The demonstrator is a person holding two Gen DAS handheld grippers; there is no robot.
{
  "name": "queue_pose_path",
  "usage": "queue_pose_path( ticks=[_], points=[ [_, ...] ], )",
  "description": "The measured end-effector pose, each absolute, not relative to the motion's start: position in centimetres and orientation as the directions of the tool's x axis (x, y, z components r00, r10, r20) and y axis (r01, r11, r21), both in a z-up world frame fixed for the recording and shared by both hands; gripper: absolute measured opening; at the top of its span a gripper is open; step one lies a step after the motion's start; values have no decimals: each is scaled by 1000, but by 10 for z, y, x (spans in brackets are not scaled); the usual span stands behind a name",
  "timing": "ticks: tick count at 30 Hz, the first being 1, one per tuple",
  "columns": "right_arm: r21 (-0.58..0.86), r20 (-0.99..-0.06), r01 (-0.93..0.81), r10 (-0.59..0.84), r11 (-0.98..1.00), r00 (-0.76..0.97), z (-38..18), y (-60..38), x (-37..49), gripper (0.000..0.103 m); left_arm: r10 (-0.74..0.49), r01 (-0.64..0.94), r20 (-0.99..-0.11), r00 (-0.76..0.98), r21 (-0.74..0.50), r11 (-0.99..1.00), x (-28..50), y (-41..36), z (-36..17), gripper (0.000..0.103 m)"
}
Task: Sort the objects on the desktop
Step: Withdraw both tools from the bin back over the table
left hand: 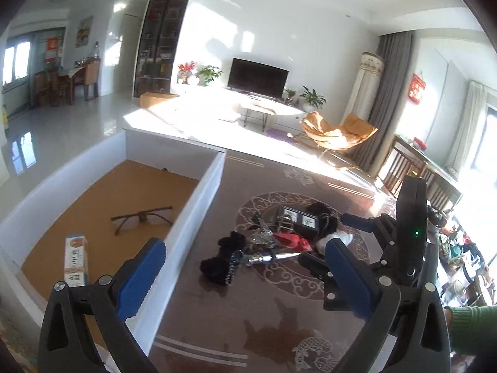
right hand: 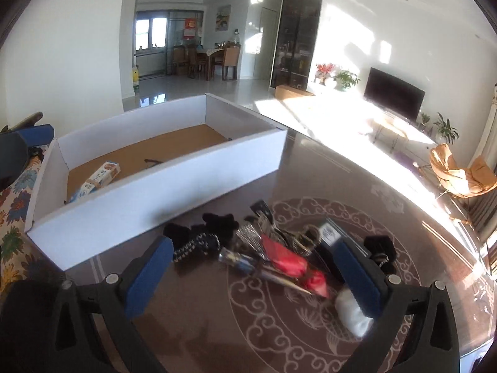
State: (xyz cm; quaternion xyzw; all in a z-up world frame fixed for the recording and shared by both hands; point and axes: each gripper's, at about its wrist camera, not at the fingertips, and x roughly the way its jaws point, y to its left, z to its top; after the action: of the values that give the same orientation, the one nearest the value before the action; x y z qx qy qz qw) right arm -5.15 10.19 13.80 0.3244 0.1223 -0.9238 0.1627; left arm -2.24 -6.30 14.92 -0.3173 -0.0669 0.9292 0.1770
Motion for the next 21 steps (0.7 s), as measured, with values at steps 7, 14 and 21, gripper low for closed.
queue_pose_path(
  ticks=[7,14,21],
  points=[
    [-137,-743,184,-22,-973,-669,78,229,11,103,409,-336,-706,-578,-252,-908,-9,33,69,103],
    [-64,-803,77,5,-995,-597,36,281,32,103,237,-291,-809,-538,-85,-953,-6,43,9,103],
    [6,-806,50,-34,-999,-591,18,283,34,103,175,-236,-834,-524,-55,-970,-13,35,-3,103]
  ],
)
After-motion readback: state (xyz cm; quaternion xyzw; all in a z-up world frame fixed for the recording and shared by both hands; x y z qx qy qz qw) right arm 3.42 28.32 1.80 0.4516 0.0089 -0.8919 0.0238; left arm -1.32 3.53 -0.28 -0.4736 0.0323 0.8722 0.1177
